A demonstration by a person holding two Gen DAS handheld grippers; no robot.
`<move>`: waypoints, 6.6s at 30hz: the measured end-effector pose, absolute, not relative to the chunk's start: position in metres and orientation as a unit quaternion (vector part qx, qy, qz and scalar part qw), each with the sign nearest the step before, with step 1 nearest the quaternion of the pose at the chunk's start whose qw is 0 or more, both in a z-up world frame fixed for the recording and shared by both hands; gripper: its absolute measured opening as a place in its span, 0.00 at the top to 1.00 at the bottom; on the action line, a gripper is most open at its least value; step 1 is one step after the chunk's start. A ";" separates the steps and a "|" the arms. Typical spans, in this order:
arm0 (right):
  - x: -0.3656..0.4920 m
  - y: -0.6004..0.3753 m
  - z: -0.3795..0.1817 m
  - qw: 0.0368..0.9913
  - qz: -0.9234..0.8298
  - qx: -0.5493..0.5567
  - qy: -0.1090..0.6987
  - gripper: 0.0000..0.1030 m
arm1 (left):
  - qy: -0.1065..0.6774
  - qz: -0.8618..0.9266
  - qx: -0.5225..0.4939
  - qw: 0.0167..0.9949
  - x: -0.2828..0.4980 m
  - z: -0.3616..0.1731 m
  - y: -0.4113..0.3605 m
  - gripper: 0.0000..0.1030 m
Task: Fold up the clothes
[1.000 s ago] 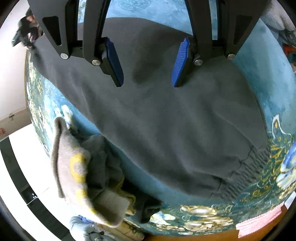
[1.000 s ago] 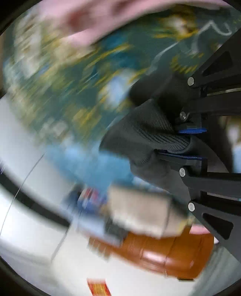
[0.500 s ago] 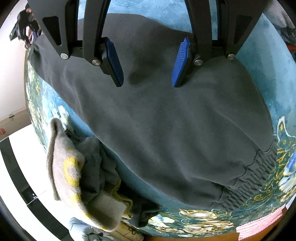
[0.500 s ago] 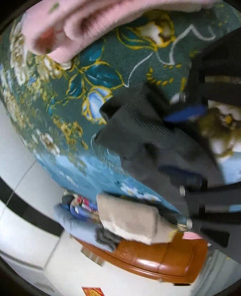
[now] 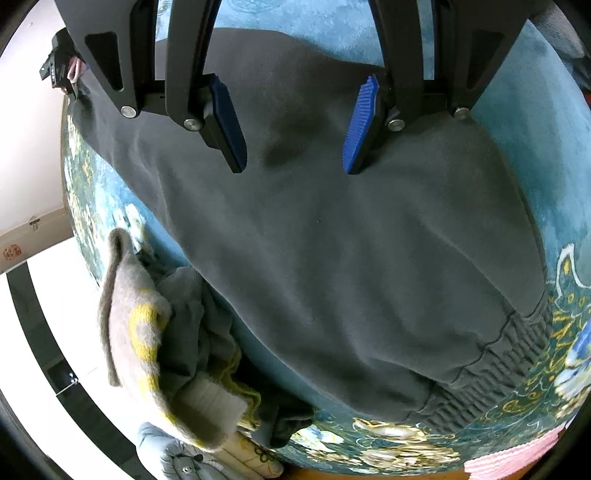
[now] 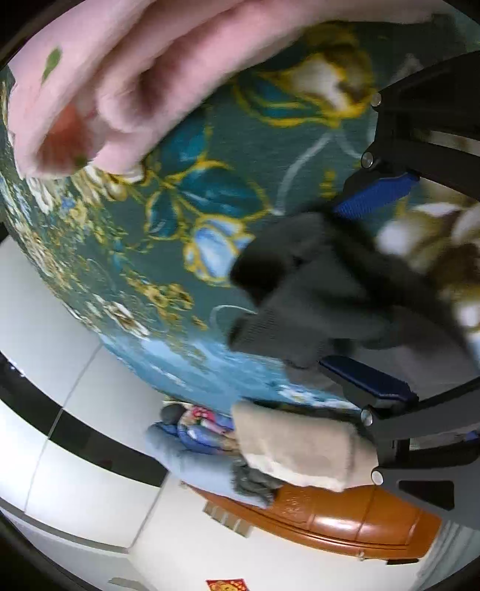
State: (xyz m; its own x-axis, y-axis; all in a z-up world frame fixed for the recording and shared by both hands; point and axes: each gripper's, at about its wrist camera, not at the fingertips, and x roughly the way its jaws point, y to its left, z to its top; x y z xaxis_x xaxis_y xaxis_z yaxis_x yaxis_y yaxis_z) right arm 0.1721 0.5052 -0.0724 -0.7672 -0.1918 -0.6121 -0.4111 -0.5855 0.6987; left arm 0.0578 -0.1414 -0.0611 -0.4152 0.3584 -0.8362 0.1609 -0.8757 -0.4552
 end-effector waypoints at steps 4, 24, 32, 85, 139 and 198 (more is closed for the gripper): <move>0.169 0.509 -0.074 0.062 0.825 -0.326 0.458 0.31 | -0.227 0.808 -0.541 0.048 0.061 -0.052 -0.136 0.46; 0.161 0.453 0.019 0.021 0.880 -0.336 0.336 0.76 | -0.007 0.799 -0.559 0.224 0.090 -0.044 0.107 0.47; 0.147 0.387 0.067 -0.021 0.908 -0.347 0.234 0.77 | -0.081 0.800 -0.555 0.215 0.096 -0.029 0.053 0.46; 0.126 0.284 -0.002 -0.161 0.862 -0.434 0.207 0.47 | -0.309 0.750 -0.545 0.212 0.056 -0.051 -0.005 0.53; 0.111 0.313 -0.094 -0.284 0.743 -0.473 0.380 0.53 | -0.310 0.756 -0.529 0.230 0.057 -0.052 -0.063 0.59; 0.095 0.254 -0.042 -0.205 0.790 -0.510 0.271 0.47 | -0.415 0.780 -0.459 0.089 0.034 -0.087 -0.224 0.33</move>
State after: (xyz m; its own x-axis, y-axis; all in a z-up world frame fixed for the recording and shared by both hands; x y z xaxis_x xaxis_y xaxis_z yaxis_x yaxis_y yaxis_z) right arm 0.0945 0.2543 -0.0425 -0.3950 -0.6009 -0.6950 0.0473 -0.7688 0.6378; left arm 0.0336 -0.2242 -0.0866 -0.5623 0.5205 -0.6426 0.2416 -0.6397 -0.7297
